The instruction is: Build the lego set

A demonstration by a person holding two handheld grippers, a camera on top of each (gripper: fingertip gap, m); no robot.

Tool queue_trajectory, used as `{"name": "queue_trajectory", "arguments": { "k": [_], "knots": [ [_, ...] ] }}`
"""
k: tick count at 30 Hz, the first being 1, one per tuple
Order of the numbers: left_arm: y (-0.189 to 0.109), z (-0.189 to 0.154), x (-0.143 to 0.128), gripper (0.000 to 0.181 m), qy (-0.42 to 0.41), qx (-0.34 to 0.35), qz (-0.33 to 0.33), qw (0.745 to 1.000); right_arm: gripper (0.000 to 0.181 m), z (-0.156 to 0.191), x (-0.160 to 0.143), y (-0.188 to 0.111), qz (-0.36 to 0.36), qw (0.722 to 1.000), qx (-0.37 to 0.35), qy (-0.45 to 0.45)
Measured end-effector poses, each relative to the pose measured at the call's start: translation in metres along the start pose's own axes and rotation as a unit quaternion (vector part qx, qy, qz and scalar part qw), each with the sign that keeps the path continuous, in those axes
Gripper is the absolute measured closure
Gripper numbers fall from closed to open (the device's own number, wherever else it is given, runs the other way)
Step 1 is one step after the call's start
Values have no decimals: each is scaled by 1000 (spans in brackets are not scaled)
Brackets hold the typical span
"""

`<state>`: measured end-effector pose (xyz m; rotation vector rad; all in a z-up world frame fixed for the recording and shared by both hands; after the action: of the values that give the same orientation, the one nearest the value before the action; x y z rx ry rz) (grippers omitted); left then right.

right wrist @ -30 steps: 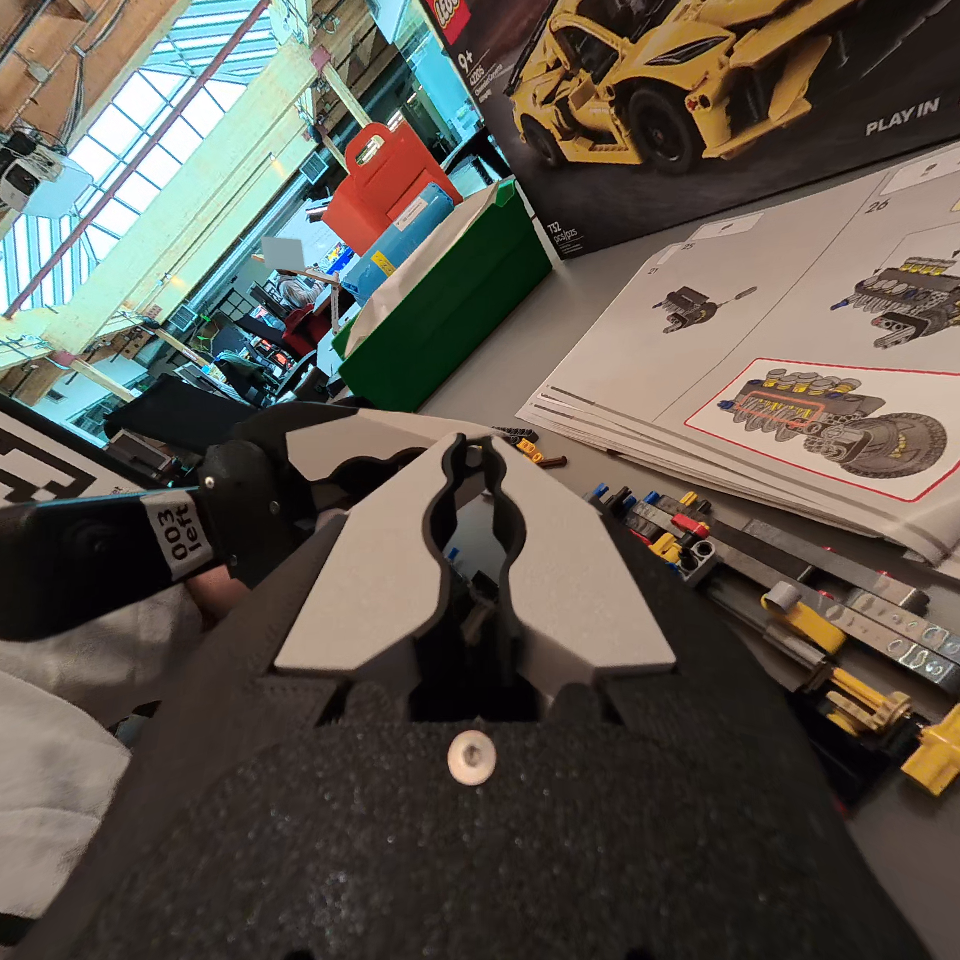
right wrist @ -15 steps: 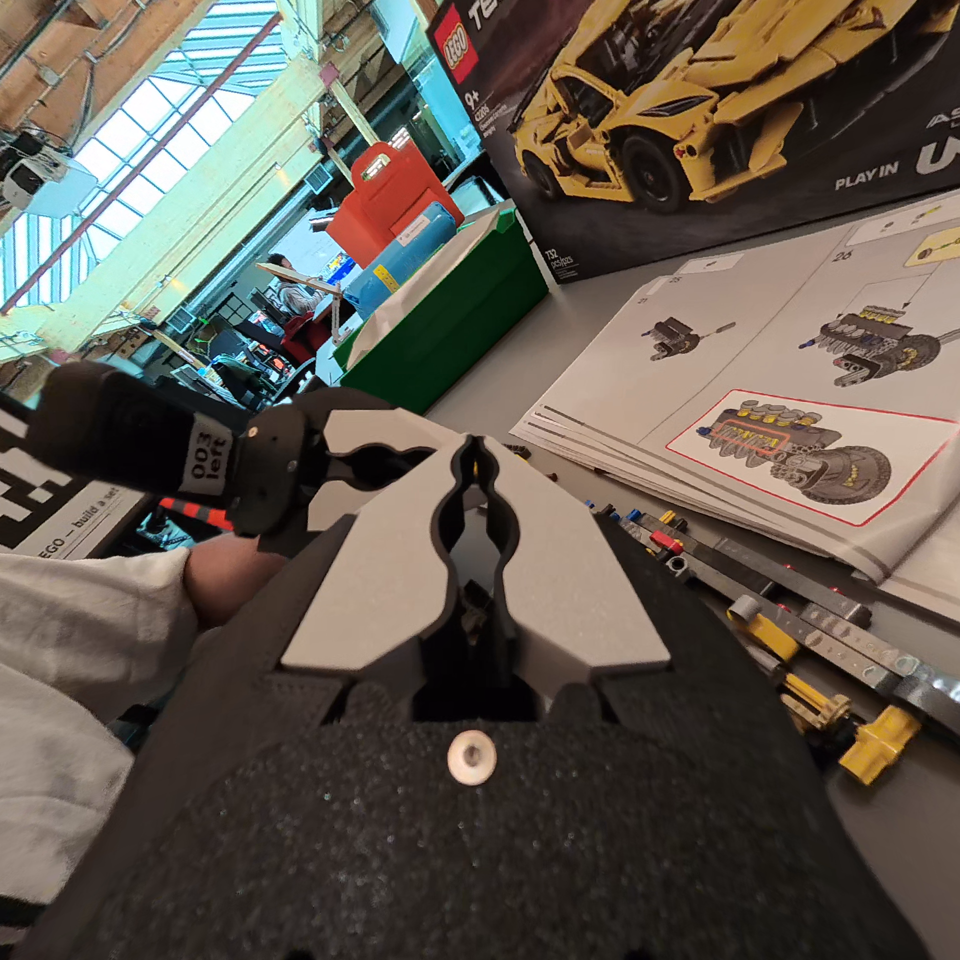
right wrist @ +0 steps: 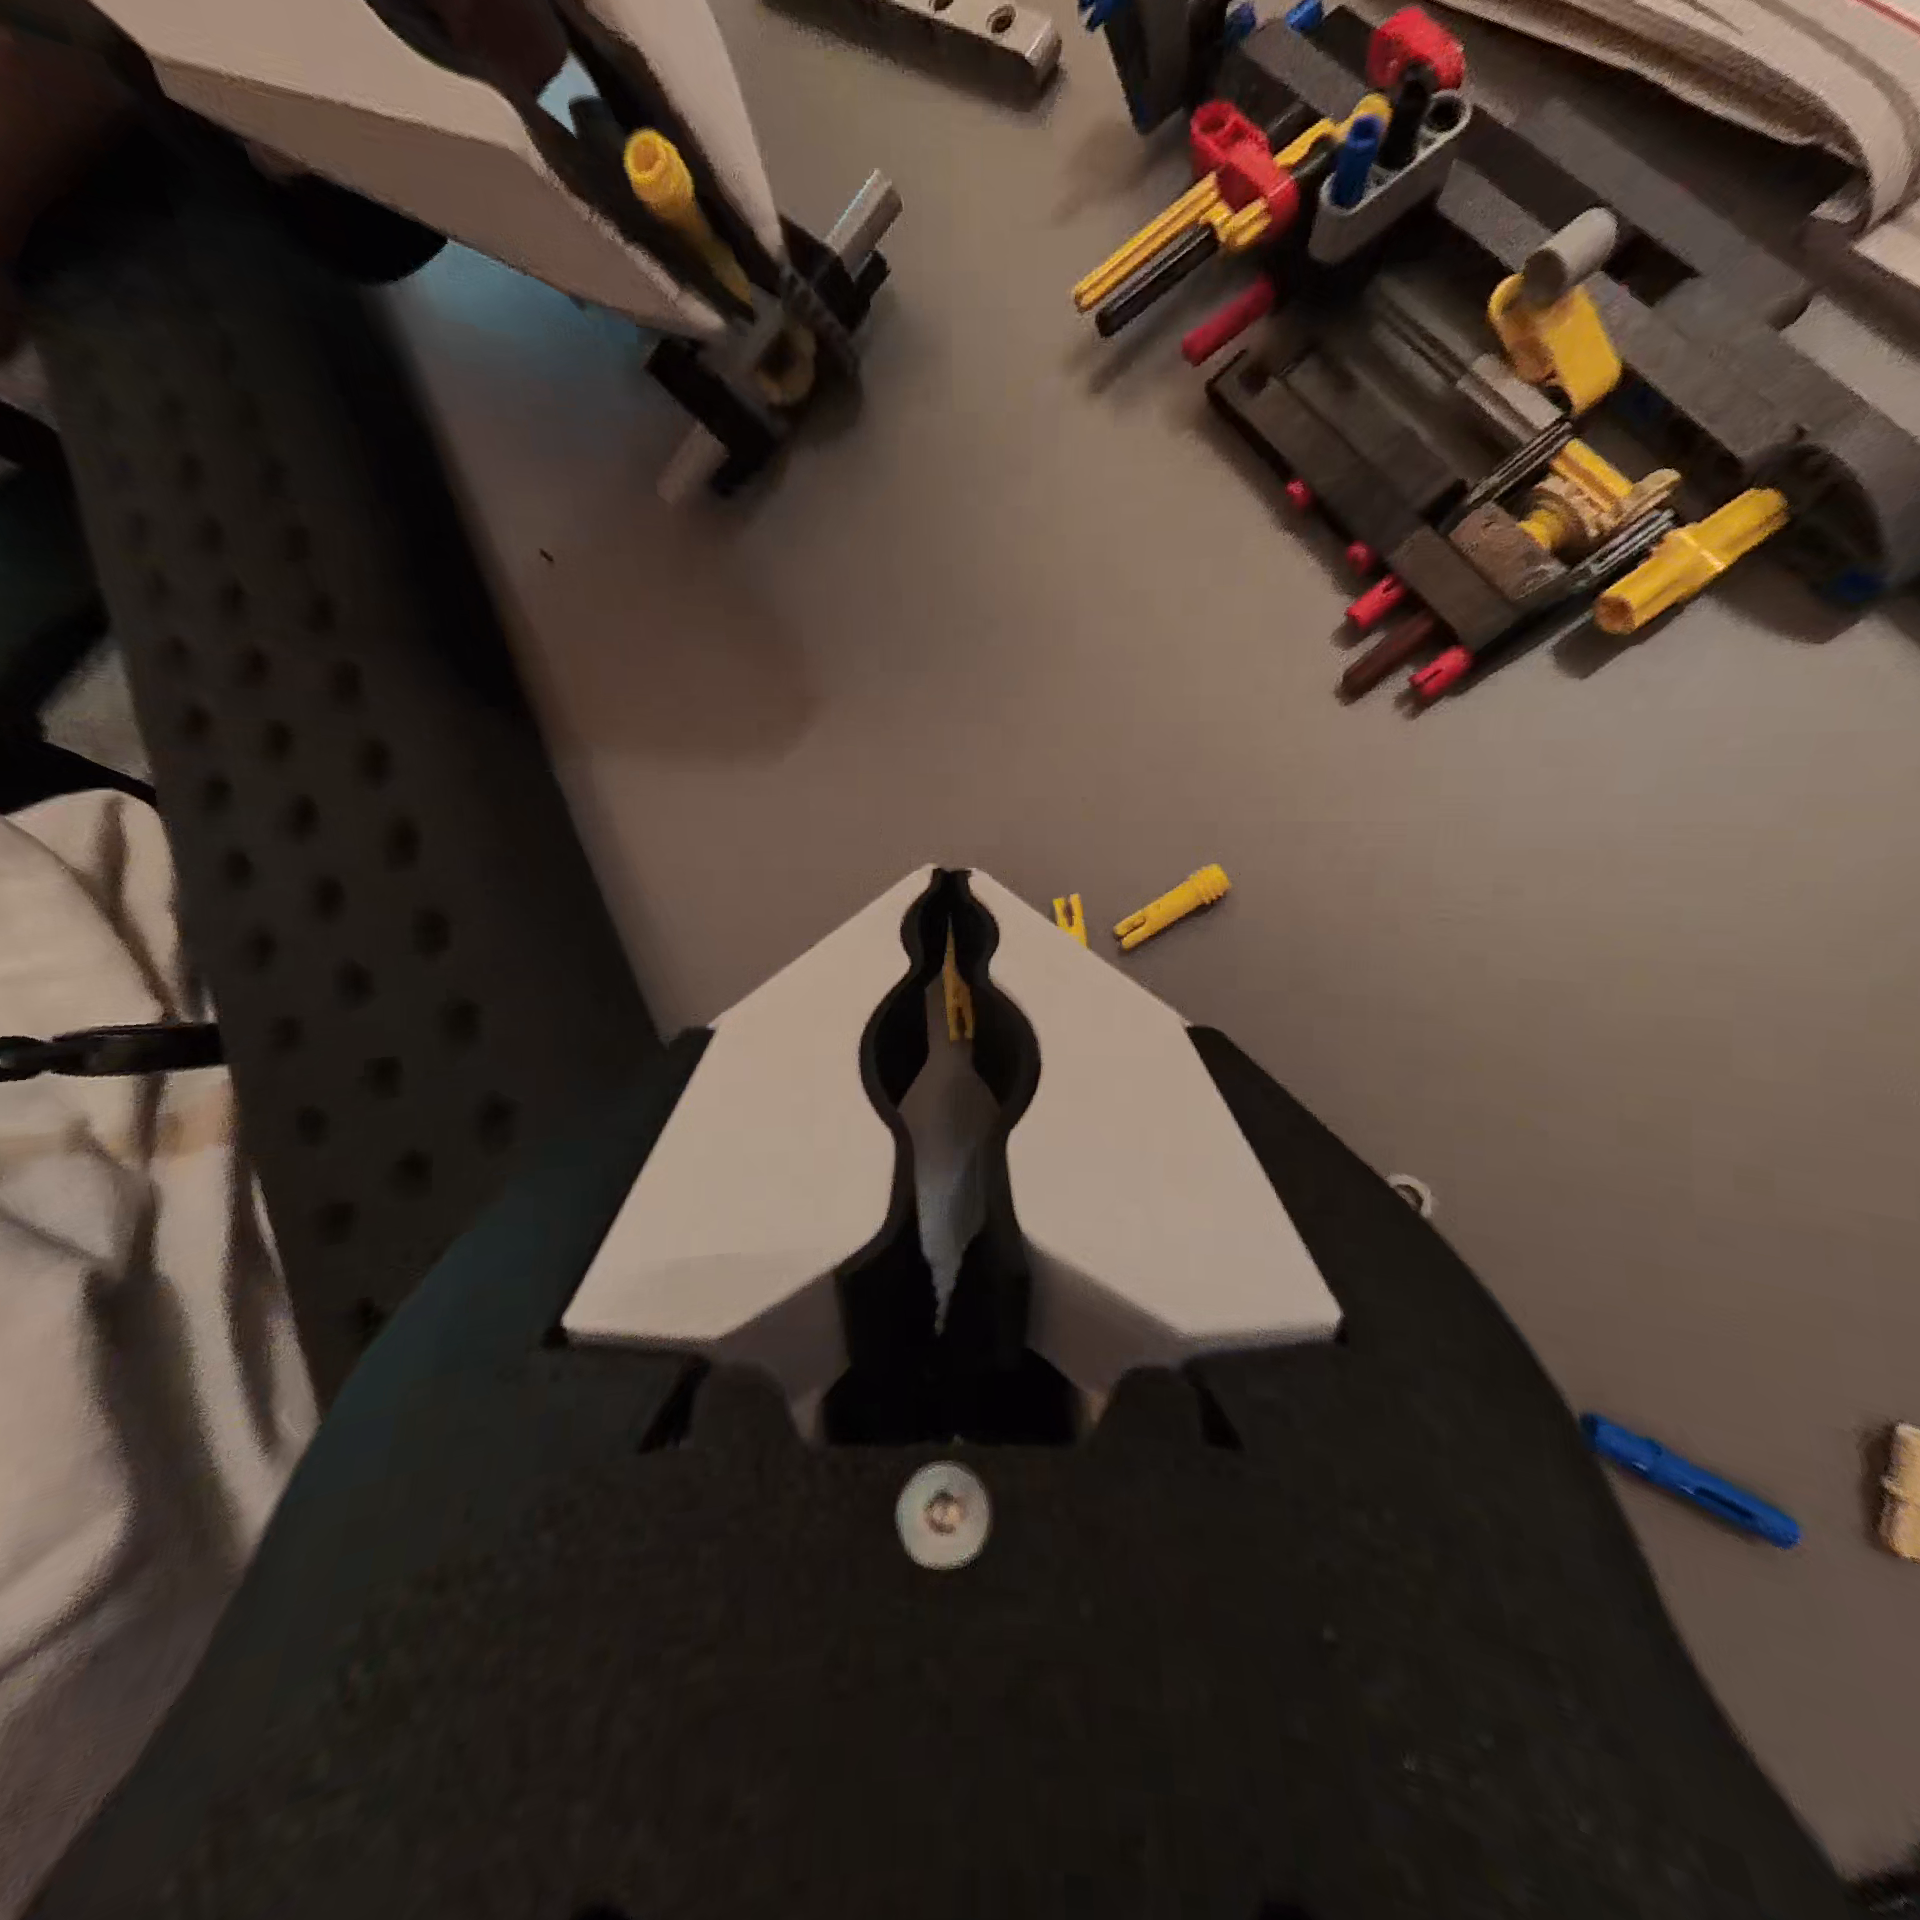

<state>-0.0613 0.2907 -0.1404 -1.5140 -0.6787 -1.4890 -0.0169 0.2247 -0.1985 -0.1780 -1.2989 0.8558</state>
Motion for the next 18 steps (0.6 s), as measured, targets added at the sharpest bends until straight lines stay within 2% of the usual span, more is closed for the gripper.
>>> {"name": "queue_trajectory", "arguments": {
  "k": [3, 5, 7, 11, 13, 16, 18],
  "knots": [
    [1, 1, -4, 178, 17, 8, 9, 1000, 180, -4, 2, -1, -11, 999, -14, -29],
    [0, 3, -5, 178, 23, 16, 13, 1000, 178, -9, 11, -11, -37, 997, -32, -53],
    [-2, 5, -3, 178, 27, 18, 9, 999, 178, -4, 17, -25, -63, 996, -18, -64],
    [-3, 3, -1, 178, 36, 18, 9, 999, 170, 12, -8, -51, -13, 998, 23, -61],
    [-2, 2, -3, 178, 43, 17, 14, 999, 169, 33, -17, -57, -1, 996, 71, -55],
    [0, 0, -6, 178, 55, 16, 22, 998, 171, 32, -31, -55, 39, 988, 48, -139],
    [2, -2, -6, 178, 61, 13, 24, 998, 174, 26, -30, -53, 41, 982, 41, -179]
  ]
}}
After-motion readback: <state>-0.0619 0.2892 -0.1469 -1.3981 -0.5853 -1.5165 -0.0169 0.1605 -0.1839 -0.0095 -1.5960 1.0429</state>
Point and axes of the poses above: each gripper's, where its closed fingertips meet, y out along the fingers, x out of its top, z = x × y across the jaws, the point moved 2 cm from there along -y, back along the fingers, and after that the axes turned 15 degrees about -z, right-handed, at the moved point
